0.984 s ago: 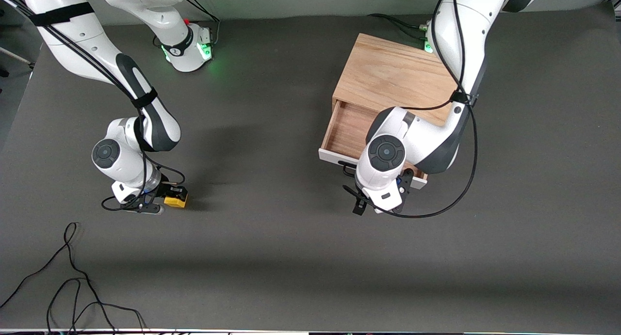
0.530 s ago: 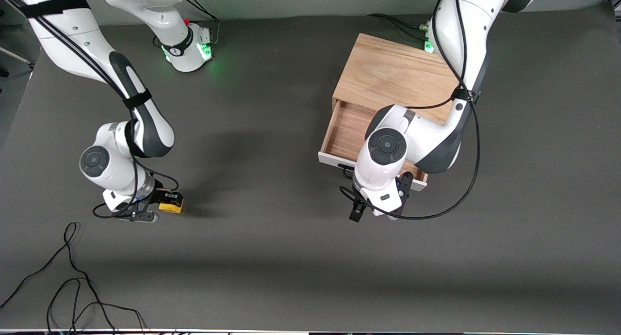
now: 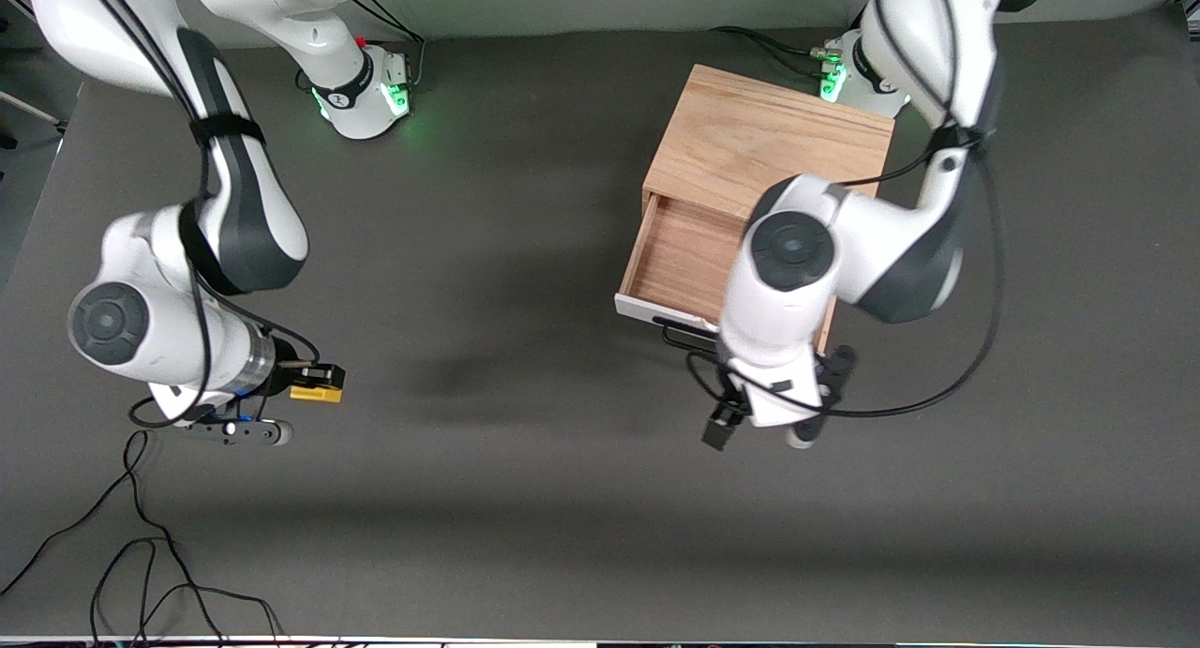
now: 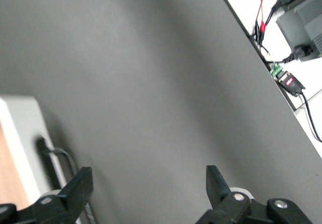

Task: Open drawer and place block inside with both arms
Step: 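Carry the yellow cube over the drawer while the left gripper withdraws, then lower the yellow cube into the drawer and open the right gripper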

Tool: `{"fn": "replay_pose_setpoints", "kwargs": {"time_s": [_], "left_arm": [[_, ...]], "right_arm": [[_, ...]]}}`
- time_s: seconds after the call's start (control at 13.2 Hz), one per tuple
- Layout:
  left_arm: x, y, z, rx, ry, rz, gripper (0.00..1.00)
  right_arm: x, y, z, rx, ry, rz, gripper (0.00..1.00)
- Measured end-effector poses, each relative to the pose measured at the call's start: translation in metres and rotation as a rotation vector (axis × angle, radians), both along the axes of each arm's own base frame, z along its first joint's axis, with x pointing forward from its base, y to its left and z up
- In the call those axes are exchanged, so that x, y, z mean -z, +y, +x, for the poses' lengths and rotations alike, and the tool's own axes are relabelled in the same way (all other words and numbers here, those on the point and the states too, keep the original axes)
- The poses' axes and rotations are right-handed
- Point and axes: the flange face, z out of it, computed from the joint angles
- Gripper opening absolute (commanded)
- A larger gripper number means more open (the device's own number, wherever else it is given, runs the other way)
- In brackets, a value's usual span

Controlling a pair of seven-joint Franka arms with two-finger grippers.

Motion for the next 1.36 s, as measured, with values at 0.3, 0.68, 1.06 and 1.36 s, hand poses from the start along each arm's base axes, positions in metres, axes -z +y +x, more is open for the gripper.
{"fn": "replay_pose_setpoints", "kwargs": {"time_s": [0.3, 0.68, 1.06, 1.36], "left_arm": [[-0.074, 0.104, 0.007, 0.174, 0.064, 0.012, 1.00], [-0.121, 0.238, 0.000, 0.434, 0.160, -0.002, 1.00], [-0.132, 0.321, -0.015, 0.713, 0.239, -0.001, 1.00], [-0.132, 0.360, -0.028, 0.922, 0.257, 0.009, 1.00]], "right_arm": [[-0.070, 0.108, -0.027, 0.044, 0.007, -0.022, 0.05], [-0.131, 0.275, -0.102, 0.099, -0.060, 0.049, 0.01], [-0.115, 0.404, -0.158, 0.115, -0.120, 0.164, 0.01], [-0.062, 0.447, -0.162, 0.090, -0.122, 0.215, 0.00]]}}
